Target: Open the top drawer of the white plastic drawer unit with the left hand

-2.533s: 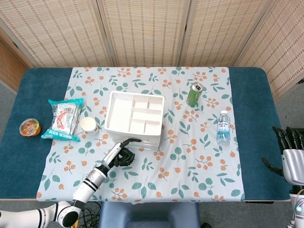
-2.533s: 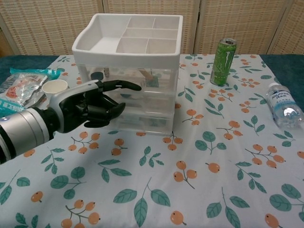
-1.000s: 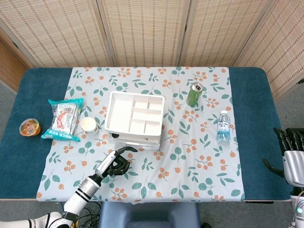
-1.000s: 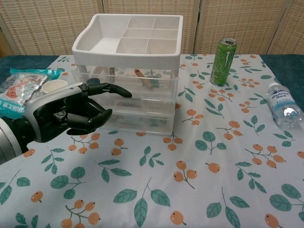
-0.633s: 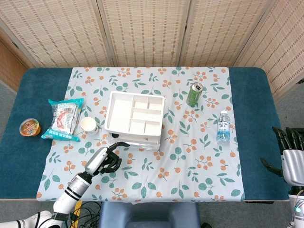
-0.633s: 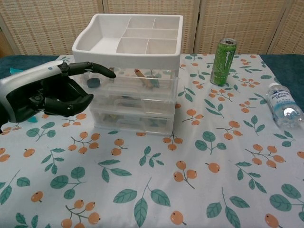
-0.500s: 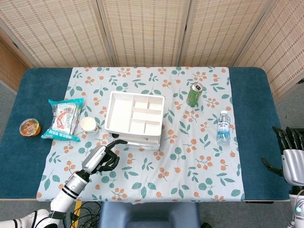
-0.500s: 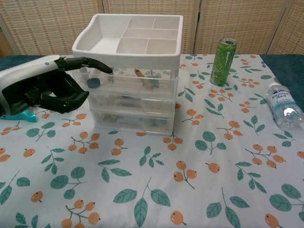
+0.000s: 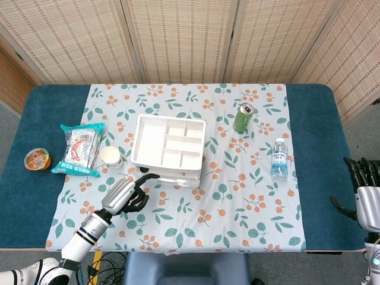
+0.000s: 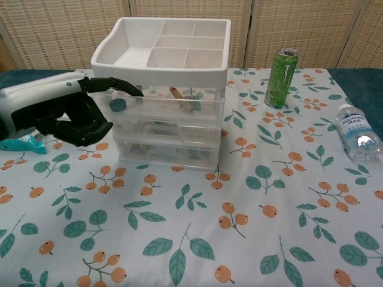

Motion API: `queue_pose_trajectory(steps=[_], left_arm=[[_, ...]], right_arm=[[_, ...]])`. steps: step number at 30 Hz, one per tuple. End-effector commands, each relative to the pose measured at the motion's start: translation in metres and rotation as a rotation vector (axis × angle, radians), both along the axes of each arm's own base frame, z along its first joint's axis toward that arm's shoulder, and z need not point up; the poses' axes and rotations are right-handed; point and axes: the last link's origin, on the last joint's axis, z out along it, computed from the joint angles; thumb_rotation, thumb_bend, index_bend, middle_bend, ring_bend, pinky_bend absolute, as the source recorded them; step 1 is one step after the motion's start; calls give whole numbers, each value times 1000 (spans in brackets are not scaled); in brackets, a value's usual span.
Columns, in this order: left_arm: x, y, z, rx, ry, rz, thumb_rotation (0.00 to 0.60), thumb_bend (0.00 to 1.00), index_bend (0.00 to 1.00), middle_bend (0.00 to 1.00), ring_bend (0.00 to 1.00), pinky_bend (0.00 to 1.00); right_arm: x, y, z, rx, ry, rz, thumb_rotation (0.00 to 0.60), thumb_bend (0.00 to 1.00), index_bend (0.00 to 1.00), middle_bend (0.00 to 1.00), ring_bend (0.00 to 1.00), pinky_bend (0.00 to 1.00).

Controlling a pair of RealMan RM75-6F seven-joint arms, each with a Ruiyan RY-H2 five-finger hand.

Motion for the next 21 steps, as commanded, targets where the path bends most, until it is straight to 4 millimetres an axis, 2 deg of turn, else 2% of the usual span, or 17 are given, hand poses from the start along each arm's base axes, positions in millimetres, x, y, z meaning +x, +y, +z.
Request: queue_pose_trajectory(steps=[1,14,21], left_arm=[[1,1,-1,-2,14,-3,600,572,197,912,1000,1000],[4,-2,3,6,17,-27,600,571,295,912,1000,1000],[5,-12,7,-5,24,-40,600,571,303,912,1000,1000]], right_arm=[[-1,0,0,1,0,-2,600,223,53,123,72,11],[1,-2,-3,14,3,1,600,224,53,123,72,11],[1,-1,-2,12,2,0,600,224,53,123,72,10]])
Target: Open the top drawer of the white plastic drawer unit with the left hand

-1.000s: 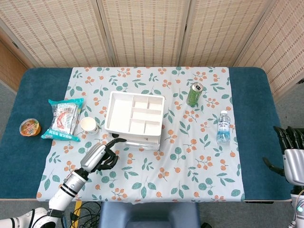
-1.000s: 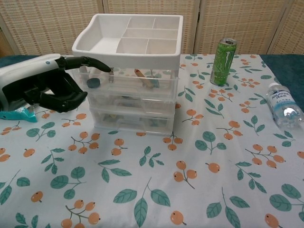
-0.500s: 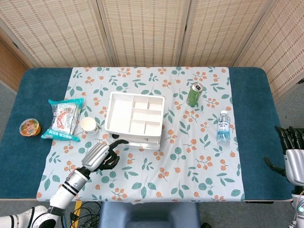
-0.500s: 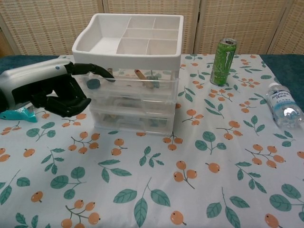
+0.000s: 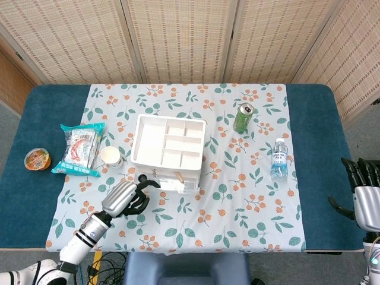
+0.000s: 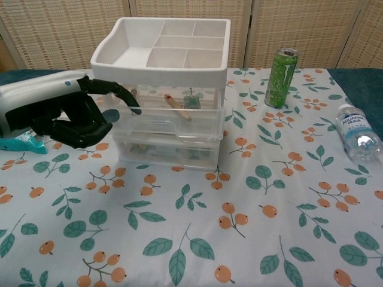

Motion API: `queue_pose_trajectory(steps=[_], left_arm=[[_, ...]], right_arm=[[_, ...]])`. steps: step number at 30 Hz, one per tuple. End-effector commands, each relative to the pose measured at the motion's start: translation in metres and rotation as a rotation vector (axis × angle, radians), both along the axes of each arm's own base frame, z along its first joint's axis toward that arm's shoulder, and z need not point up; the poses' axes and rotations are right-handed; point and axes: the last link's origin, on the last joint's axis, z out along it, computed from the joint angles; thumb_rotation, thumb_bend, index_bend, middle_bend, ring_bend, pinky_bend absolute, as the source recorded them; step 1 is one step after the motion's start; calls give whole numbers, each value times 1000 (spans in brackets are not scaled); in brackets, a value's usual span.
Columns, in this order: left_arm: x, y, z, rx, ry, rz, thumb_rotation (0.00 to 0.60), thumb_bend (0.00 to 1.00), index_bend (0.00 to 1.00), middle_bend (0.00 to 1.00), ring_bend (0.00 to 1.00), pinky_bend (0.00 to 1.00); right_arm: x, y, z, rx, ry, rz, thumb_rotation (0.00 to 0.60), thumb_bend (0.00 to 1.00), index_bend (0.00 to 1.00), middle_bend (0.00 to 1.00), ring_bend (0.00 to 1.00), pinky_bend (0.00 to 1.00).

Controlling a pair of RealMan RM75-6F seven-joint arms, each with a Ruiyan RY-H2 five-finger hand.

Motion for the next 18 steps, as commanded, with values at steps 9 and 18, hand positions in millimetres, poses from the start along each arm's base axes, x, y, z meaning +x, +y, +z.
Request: queue_pose_trajectory(steps=[9,18], left_arm=[[-1,-17,6,-17,16,-16,600,571,305,912,1000,1000],[0,-26,9,-25,1,-20,600,572,315,912,1000,1000]], right_arm=[[0,1,0,-2,-3,-2,600,224,53,123,72,11],[-2,2,0,-4,-3,-5,600,224,53,123,72,11]])
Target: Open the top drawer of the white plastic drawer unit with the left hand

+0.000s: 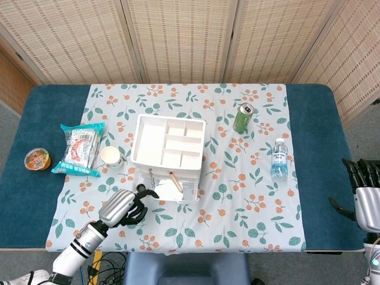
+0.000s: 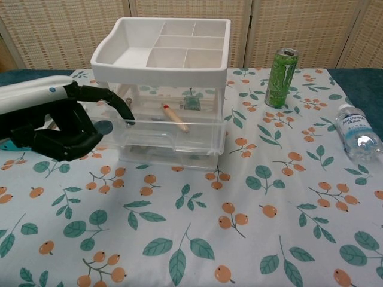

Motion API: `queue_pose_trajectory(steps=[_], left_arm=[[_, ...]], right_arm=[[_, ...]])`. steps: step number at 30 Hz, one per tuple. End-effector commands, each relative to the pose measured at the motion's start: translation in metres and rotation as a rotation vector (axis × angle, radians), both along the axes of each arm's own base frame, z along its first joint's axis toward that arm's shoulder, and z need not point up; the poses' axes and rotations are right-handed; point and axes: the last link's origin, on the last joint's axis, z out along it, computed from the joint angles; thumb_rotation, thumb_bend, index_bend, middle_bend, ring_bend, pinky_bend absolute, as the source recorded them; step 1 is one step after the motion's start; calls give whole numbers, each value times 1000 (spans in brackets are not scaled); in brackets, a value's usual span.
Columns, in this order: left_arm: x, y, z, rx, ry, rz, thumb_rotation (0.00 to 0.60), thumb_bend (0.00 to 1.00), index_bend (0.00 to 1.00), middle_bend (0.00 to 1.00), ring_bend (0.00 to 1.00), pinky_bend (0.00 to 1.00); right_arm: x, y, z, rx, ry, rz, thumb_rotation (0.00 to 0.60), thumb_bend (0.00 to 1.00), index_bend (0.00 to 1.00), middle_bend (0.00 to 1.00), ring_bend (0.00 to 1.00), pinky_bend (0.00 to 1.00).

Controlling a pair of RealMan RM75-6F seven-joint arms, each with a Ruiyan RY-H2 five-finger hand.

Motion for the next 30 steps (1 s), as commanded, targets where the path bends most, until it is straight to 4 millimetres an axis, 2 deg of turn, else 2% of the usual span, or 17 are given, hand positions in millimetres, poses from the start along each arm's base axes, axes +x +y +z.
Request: queue_pose_trajectory(steps=[1,6,12,17,22,27,30], left_arm=[[1,-2,1,-1,-5,-4,600,571,316,912,1000,1000],[0,-5,2,-11,1,-9,600,571,301,912,1000,1000],[0,-9,4,-10,4,-13,600,568,96,908,990,1000],[2,-12,8,-14,-11,-4,600,568,49,894,984,1000],[5,-12,21,18,-35,-18,600,567,73,891,982,1000],[9,-3,41,94,-57,-64,600,567,216,894,982,1000],[12,10,50,138,-37,-121,600,568,300,906,983,1000]], right_arm=[[0,0,0,-1,-1,-1,600,224,53,123,72,11],[-2,1,1,-3,0,-5,600,224,53,123,72,11],[-2,1,2,-5,1,-2,600,224,53,123,72,11],[-2,0,1,-3,2,0,600,224,53,123,72,11],[-1,-1,2,-4,4,3,600,224,52,123,72,11],[0,-3,7,-12,15,14,600,224,53,123,72,11],[1,-5,10,-13,18,19,600,224,53,123,77,11]])
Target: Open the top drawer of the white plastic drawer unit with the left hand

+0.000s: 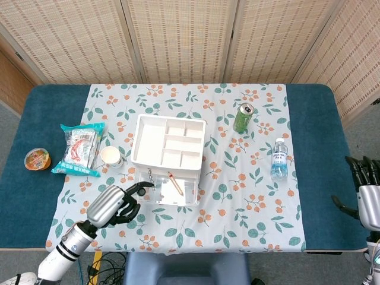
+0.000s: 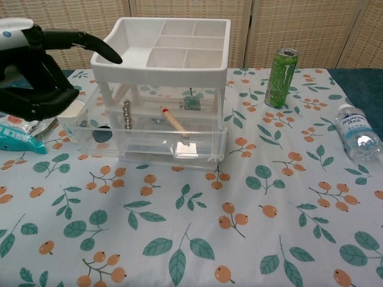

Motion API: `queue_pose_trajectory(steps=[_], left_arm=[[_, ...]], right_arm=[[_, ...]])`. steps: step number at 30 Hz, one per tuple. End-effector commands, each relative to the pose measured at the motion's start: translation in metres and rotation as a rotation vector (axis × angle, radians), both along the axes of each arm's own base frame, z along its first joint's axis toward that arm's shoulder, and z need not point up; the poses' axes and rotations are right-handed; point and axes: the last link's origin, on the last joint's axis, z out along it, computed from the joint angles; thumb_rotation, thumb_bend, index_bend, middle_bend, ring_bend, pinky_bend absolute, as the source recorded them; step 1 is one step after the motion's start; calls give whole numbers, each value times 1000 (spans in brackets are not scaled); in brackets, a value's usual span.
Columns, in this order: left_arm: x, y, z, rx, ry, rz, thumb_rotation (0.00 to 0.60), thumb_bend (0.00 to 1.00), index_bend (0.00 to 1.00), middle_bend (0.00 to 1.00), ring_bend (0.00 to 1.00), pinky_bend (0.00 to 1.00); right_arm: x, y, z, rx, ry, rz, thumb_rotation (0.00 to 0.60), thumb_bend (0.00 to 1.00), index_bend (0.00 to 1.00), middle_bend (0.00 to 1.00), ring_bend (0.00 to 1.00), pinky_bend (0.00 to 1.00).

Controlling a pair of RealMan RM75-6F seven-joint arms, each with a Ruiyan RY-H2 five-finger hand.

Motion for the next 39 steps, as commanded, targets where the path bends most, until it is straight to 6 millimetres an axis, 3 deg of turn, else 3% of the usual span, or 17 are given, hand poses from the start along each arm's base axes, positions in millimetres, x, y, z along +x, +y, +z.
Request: queue_pose_trajectory(steps=[1,8,22,33,39], left_arm=[[4,13,7,41,28,-60,600,567,319,916,986,1000],[20,37,1,66,83,-226,600,567,389,935,995,1000],[42,60,-28,115,296,-514,600,566,432,945,996,1000],[51,78,-42,148,361,-513,600,563,426,1000,1000,1000],[58,82,-48,214,393,-528,600,388,415,1000,1000,1000]], right_arm=[[1,-2,3,2,1,5,600,224,53,123,79,11],[10,-10,12,-6,10,38,600,224,53,123,81,11],[15,-13,20,-24,30,40,600,224,53,123,81,11],[11,-10,20,-27,28,28,600,224,53,123,81,11],[10,-9,20,-27,26,24,600,224,53,123,81,10]])
